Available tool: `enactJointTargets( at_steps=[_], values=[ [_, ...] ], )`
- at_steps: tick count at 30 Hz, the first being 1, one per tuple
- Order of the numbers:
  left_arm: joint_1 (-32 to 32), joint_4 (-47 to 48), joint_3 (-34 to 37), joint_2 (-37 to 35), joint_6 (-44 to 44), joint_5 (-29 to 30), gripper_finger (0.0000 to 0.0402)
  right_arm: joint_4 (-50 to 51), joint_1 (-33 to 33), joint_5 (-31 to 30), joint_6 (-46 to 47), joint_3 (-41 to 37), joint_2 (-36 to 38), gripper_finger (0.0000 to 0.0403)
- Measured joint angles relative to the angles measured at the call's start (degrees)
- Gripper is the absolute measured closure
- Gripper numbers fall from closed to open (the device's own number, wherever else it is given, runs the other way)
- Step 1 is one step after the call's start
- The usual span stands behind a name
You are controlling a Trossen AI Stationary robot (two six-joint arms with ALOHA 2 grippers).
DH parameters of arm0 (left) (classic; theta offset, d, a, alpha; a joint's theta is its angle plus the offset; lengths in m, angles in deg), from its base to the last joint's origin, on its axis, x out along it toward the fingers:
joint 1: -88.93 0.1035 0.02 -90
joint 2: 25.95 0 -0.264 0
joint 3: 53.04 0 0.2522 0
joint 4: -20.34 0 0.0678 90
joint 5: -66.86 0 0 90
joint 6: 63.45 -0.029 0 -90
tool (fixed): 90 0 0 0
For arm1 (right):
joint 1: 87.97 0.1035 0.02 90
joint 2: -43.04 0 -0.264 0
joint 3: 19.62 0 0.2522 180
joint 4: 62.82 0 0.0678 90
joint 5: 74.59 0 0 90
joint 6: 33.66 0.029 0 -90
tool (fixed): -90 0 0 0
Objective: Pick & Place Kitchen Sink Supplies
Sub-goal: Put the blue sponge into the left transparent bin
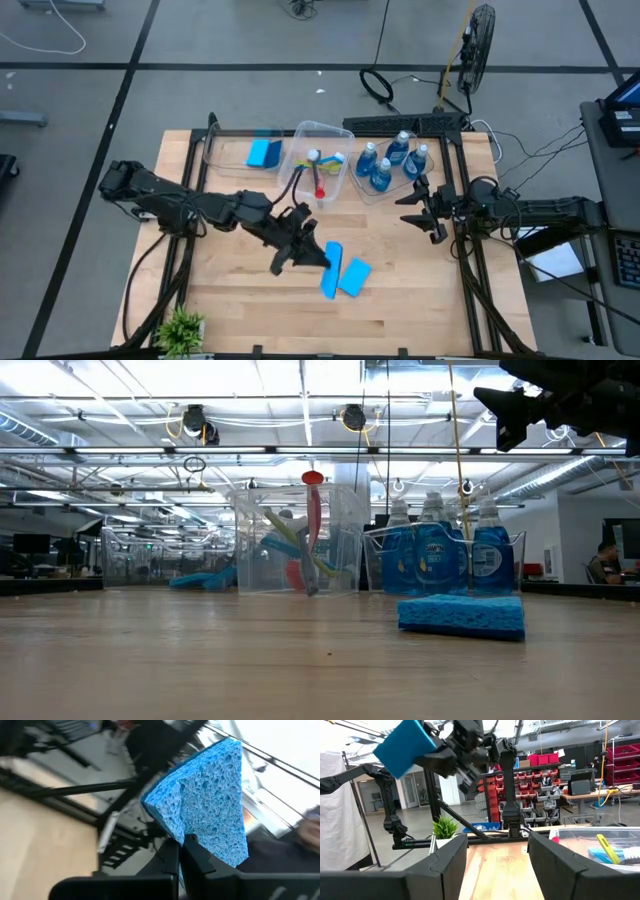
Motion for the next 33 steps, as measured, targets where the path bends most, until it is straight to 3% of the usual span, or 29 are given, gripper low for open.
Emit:
enactJointTargets(
  at_steps=[7, 18, 26, 33],
  values=[
    [3.9, 7.1, 0.0, 0.0, 4.4, 2.1, 0.0398, 0.0, 0.0, 0.1, 3.1, 0.0, 1.6, 0.0206],
    [12.8, 17.3, 0.0, -0.2, 7.5, 0.5, 0.0399, 0.1, 0.0, 0.2, 6.0, 0.0, 8.0, 0.0206],
    [20.2, 32.7, -0.1, -6.6, 4.4, 1.2, 0.0398, 4.0, 0.0, 0.2, 6.0, 0.0, 12.8, 0.0206],
    [27.2, 52.4, 0.0, -15.1, 3.0, 8.4, 0.0398, 4.6, 0.0, 0.2, 6.0, 0.0, 16.1, 0.0206]
  ],
)
